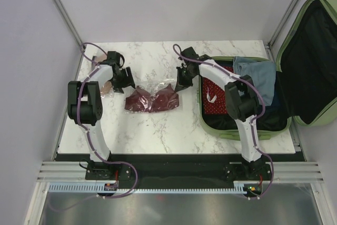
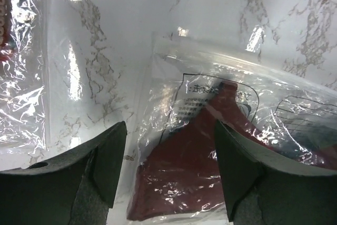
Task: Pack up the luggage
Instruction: Pick up the clothes at the center of the board, then place the clothes in the luggage.
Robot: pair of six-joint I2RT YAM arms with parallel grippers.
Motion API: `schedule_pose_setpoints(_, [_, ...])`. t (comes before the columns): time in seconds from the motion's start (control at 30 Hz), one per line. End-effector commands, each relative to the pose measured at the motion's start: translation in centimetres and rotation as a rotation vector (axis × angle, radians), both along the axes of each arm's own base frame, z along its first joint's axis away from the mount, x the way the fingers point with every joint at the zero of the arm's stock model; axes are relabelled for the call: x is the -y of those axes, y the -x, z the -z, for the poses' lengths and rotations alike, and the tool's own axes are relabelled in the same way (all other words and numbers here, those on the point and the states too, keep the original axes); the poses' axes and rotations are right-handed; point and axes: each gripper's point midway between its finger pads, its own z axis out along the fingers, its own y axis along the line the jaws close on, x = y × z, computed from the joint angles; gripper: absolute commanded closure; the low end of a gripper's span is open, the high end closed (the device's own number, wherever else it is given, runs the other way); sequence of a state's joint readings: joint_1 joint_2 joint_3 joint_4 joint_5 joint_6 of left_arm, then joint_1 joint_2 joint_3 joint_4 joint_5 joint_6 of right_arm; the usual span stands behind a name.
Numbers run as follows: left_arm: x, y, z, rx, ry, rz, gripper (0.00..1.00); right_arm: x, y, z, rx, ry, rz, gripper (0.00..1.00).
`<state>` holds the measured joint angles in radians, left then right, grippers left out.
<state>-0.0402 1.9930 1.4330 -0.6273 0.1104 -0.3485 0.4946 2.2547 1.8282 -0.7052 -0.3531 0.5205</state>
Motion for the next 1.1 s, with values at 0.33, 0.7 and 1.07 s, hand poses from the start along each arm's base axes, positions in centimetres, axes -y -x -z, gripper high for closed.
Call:
schedule_pose_setpoints(0.33, [-0.8,-1.8,-3.1,0.123,0.028,0.020,0.26,9.6,5.5,-16.6,0.157,0.229,0.023,1.00])
schedule_pose_setpoints(0.7, [0.8,-2.6,-8.4,0.288,0.130,0.015,0.26,21.3,10.6,-21.3,0.180,0.451,0.197,1.00])
schedule_pose_setpoints(1.07, [1.7,-1.8,-9.7,0.330,0.185,0.026,0.26,30.4,12.6,-17.4,0.104,0.679,0.291,1.00])
